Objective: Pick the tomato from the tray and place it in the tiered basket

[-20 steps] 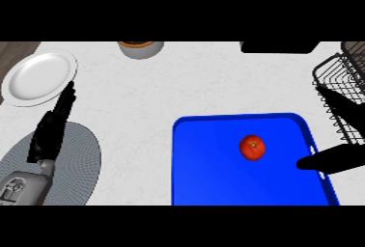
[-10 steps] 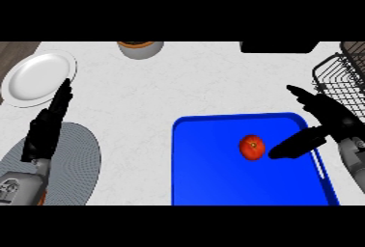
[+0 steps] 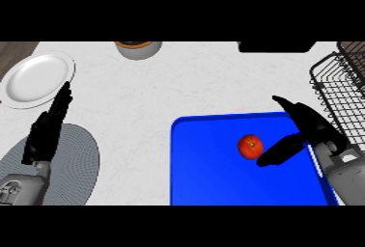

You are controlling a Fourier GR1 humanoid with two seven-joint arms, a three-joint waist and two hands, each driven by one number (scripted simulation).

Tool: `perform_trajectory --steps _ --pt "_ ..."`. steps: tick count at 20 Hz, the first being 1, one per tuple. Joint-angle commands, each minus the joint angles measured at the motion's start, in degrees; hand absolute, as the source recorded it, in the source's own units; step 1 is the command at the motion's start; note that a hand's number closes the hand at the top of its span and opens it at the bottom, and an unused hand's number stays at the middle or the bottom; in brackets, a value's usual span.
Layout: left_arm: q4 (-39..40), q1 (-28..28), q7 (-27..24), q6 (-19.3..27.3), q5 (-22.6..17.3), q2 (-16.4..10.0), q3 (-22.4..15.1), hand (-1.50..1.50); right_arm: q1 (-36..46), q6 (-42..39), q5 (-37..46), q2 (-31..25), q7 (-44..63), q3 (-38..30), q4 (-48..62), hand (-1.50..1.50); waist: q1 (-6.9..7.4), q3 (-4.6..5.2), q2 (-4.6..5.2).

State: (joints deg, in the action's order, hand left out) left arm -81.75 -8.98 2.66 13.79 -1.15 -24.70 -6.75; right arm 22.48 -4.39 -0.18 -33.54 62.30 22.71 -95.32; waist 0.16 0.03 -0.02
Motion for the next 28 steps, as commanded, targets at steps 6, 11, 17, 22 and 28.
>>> perform_trajectory --steps 6,11,17,22,28 --pt "0.79 -1.22 0.91 -0.09 2.40 3.26 0.38 0.00 -2.43 -1.27 9.24 2.72 10.18 5.00 -5.87 -1.50 -0.40 0.01 -0.12" --pt "3.54 -0.43 -3.23 -1.91 2.84 3.57 2.36 0.00 2.84 -5.52 10.58 4.85 9.92 1.90 -1.92 -1.50 -0.05 0.01 0.02" --pt "-2.52 0.58 1.85 -2.89 3.68 1.99 3.86 0.00 -1.03 -5.19 14.81 7.92 8.14 3.72 -0.82 -1.50 0.13 -0.02 -0.05" --pt "-1.80 1.18 0.28 -3.91 4.20 3.53 3.56 0.00 -2.55 -6.46 14.12 9.13 9.36 2.16 -0.07 -1.50 -0.08 -0.01 -0.06" --pt "-0.45 -0.03 0.23 -4.02 5.05 4.71 5.73 0.00 -2.64 -8.92 15.89 10.41 7.10 -0.46 1.09 -1.50 -0.13 -0.01 -0.02"
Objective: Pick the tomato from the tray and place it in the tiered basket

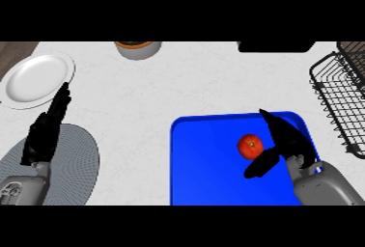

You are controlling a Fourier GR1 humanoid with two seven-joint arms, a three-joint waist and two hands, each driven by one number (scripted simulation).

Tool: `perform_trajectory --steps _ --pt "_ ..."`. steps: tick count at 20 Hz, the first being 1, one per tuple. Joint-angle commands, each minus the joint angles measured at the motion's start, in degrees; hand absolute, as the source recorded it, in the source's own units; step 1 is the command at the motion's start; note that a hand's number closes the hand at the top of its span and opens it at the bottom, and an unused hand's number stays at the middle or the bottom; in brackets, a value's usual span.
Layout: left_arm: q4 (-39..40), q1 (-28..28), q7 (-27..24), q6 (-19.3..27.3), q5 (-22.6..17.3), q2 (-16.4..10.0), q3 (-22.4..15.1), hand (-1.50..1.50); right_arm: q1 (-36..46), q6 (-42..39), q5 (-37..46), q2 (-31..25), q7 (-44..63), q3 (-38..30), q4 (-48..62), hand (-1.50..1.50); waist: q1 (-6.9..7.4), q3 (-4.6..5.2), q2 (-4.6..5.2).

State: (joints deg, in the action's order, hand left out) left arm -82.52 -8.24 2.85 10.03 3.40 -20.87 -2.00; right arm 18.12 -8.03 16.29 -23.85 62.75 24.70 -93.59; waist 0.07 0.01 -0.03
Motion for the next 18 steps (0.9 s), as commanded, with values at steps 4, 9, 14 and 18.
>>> perform_trajectory --steps 4,9,14,18 --pt "1.04 -2.56 1.54 -1.47 1.55 1.34 1.19 0.00 -0.19 -3.85 2.68 4.03 4.94 -1.65 2.06 -1.50 -0.09 0.00 0.01" --pt "0.28 -1.22 0.26 -2.35 2.56 1.95 1.96 0.00 3.99 -3.71 4.25 7.85 -2.28 -4.71 13.74 -1.50 0.26 -0.01 0.08" --pt "-2.62 1.97 1.80 -4.00 2.91 2.80 2.87 0.00 -0.19 -3.41 7.95 10.79 -4.54 -3.87 13.63 -1.50 0.17 -0.01 0.01" --pt "-1.12 -1.65 2.92 -4.23 3.70 3.02 3.62 0.00 -0.92 -6.06 6.37 12.94 -4.26 -3.98 14.70 1.50 -0.04 -0.01 0.04"
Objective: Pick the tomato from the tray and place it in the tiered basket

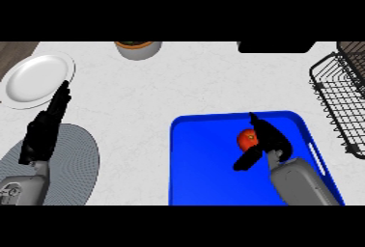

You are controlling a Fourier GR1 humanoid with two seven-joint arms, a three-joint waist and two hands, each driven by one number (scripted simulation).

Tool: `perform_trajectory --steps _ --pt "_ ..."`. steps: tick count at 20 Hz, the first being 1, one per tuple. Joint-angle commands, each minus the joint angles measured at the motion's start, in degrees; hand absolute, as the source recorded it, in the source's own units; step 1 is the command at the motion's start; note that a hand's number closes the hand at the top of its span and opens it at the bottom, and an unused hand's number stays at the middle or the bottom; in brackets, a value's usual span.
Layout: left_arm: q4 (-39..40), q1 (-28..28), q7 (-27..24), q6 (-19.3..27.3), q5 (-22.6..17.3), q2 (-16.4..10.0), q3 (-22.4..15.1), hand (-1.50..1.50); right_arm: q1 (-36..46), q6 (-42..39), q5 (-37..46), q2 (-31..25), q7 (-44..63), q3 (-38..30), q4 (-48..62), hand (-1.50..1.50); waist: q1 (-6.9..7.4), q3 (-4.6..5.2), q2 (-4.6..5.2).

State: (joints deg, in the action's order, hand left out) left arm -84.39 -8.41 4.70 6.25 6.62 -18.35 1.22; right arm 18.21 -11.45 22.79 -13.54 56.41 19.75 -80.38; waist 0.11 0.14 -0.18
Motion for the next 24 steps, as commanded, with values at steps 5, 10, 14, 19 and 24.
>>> perform_trajectory --steps 5,10,14,19,24 --pt "0.75 0.20 -1.13 -0.66 0.06 0.58 0.73 0.00 -0.91 -7.51 3.11 -1.47 -3.89 7.06 -0.34 1.50 0.03 -0.14 0.10" --pt "0.30 0.36 -1.57 -1.00 2.18 1.14 0.35 0.00 0.99 -2.82 3.44 3.66 -7.23 1.36 5.98 1.50 0.24 -0.16 0.24" --pt "2.79 -0.21 -2.76 -2.51 0.69 0.31 3.46 0.00 -3.45 -2.69 3.72 5.58 0.49 0.69 -6.31 1.50 -0.26 -0.13 0.11" --pt "-0.45 -0.40 -1.60 -1.88 1.65 2.10 0.98 0.00 9.66 6.79 7.79 3.59 6.76 -13.70 3.60 1.50 1.70 -0.11 0.61" --pt "-0.12 -2.27 -1.00 -2.15 1.62 1.43 1.28 0.00 15.42 17.72 16.83 -6.09 13.44 -25.05 10.01 1.50 3.15 0.15 2.71"
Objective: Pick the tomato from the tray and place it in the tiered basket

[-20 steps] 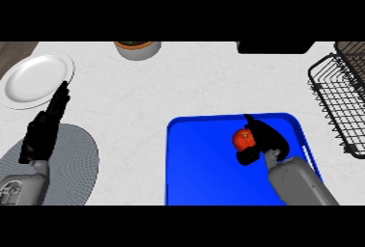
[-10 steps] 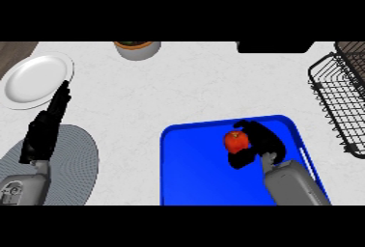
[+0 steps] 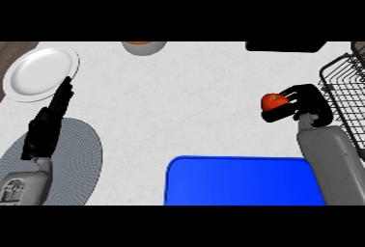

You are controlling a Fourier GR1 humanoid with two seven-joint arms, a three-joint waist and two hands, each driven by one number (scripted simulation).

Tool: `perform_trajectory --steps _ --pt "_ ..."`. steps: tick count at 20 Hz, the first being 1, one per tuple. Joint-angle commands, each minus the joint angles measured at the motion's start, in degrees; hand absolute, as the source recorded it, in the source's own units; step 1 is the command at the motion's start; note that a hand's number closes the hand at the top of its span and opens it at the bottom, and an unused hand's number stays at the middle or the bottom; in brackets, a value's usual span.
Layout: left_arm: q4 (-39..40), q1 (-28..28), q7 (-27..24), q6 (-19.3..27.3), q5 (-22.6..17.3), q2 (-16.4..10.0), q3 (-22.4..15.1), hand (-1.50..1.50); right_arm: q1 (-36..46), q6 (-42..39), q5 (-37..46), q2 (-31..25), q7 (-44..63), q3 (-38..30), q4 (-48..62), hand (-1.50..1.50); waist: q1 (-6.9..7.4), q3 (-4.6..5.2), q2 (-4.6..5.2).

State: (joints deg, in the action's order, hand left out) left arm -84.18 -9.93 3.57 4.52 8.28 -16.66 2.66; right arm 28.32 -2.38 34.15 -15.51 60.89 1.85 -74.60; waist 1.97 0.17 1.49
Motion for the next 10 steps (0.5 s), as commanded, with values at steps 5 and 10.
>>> perform_trajectory --steps 5,10 --pt "0.04 -1.82 -0.25 -0.93 0.49 0.46 -1.72 0.00 12.98 17.32 17.98 -11.45 11.76 -12.06 8.42 1.50 3.41 0.32 1.64" --pt "-0.52 -3.23 -0.24 -1.68 0.34 1.55 -3.30 0.00 19.81 19.94 31.94 -17.54 15.22 -13.42 14.23 1.50 6.10 0.33 1.75"
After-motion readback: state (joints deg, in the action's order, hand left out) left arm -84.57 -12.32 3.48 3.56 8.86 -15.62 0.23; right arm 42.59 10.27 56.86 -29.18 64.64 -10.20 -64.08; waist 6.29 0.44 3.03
